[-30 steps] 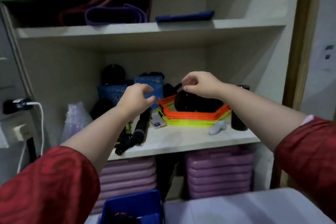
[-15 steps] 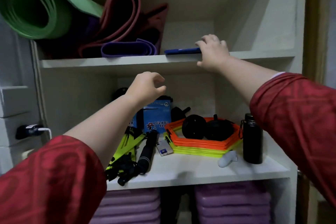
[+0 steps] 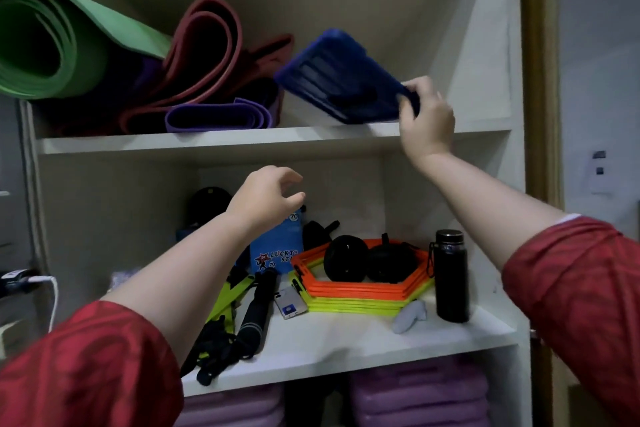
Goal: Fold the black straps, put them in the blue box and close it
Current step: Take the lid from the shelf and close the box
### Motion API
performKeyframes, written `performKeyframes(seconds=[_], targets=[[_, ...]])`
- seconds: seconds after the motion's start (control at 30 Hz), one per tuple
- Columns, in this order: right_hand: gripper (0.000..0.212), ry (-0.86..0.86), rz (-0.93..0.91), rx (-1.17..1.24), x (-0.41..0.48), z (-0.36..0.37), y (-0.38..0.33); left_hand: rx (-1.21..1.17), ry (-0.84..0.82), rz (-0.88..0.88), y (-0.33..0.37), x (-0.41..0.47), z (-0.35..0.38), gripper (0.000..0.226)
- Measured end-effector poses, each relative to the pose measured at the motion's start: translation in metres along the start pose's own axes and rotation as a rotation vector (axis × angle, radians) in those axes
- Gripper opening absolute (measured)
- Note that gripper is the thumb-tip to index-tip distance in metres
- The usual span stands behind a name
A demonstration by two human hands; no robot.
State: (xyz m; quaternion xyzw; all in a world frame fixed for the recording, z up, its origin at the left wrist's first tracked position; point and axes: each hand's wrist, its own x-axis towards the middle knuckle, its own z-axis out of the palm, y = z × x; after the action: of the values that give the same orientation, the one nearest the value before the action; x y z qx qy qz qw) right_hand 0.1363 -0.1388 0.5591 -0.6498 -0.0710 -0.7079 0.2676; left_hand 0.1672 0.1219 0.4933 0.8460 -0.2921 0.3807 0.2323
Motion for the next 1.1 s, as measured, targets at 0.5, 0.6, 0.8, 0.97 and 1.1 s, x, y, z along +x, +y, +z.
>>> performKeyframes(seconds=[0.5, 0.6, 0.8, 0.97, 1.1], targets=[[0.005, -0.238, 0.752, 0.699, -0.104, -0.02, -0.027, -0.364, 0.314, -0.299, 0.008, -0.017, -0.033, 0.058], [0.005, -0.32, 0.833, 0.745, -0.147, -0.015, -0.032, -0.196, 0.322, -0.382, -0.022, -0.056, -0.031, 0.062], [0.003, -0.505, 1.04, 0.693, -0.268, -0.006, -0.05, -0.205, 0.237, -0.501, -0.084, -0.186, 0.002, 0.021], [0.006, -0.714, 1.221, 0.483, -0.396, 0.005, -0.06, -0.095, -0.005, -0.752, -0.139, -0.307, 0.041, 0.02], [0.01, -0.926, 1.215, 0.186, -0.487, 0.005, -0.06, -0.08, -0.229, -0.964, -0.169, -0.384, 0.064, 0.022]])
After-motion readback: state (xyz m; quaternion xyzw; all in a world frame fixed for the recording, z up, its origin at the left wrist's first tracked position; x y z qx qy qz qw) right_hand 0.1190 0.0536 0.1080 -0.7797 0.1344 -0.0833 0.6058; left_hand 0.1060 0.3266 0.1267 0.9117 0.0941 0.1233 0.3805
